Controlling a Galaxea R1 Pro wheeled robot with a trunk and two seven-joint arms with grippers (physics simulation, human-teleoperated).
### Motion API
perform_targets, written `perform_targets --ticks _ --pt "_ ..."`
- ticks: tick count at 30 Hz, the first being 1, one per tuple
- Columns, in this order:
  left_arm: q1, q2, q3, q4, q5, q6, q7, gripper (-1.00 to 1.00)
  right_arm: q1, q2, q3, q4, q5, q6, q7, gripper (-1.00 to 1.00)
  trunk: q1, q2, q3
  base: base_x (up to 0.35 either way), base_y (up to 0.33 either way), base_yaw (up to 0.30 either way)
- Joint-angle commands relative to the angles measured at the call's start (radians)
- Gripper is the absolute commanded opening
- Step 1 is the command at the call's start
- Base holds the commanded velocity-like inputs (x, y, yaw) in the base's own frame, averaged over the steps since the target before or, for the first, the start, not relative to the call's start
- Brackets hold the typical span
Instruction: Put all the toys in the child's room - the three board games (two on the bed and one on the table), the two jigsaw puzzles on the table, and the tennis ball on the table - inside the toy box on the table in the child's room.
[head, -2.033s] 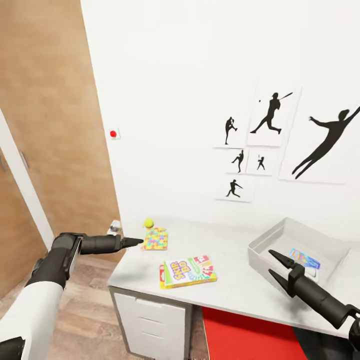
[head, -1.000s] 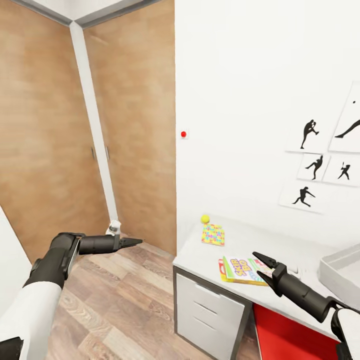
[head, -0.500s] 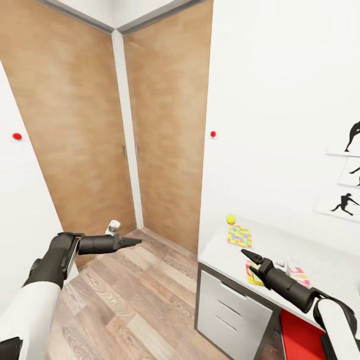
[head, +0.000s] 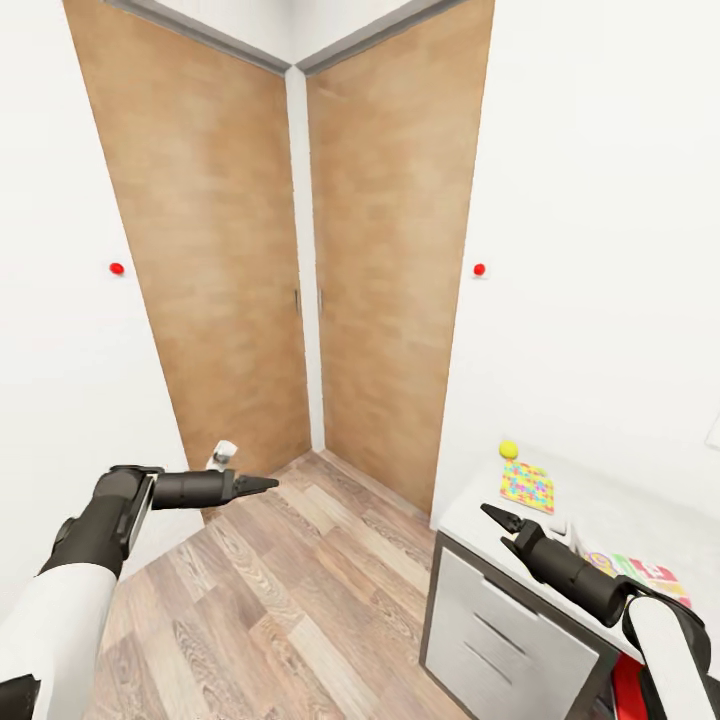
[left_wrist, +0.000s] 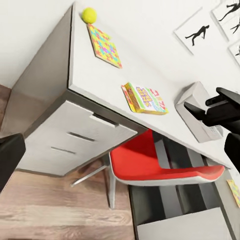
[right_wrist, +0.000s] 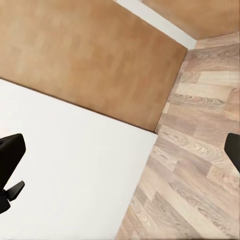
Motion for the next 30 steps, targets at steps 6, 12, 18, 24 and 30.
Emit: perform_targets --ticks 6,12,18,24,30 --pt "0.0 0.074 0.029 0.0 -0.011 0.014 -0.007 1.0 -0.021 -0.003 0.007 0.01 0.064 0.007 -0.002 1.0 0.0 -0.002 -0.002 0.0 0.0 0.289" --pt "0.008 0.153 0.05 0.001 -0.013 0.014 -0.004 1.0 -0.07 -0.003 0.074 0.087 0.222 0.012 -0.024 1.0 -0.015 0.026 0.01 0.0 0.0 0.289" --pt "0.013 0.176 0.054 0.002 -0.017 0.015 0.014 1.0 -0.092 0.006 0.123 0.116 0.284 0.016 -0.032 1.0 -0.038 0.068 0.029 0.0 0.0 0.289" --pt "0.014 0.176 0.055 0.002 -0.016 0.018 0.133 1.0 -0.096 0.002 0.141 0.123 0.296 0.016 -0.03 1.0 -0.061 0.11 0.048 0.0 0.0 0.288" --pt "0.014 0.167 0.055 0.003 -0.015 0.024 0.232 1.0 -0.097 -0.004 0.144 0.125 0.3 0.012 -0.025 1.0 -0.076 0.138 0.06 0.0 0.0 0.135"
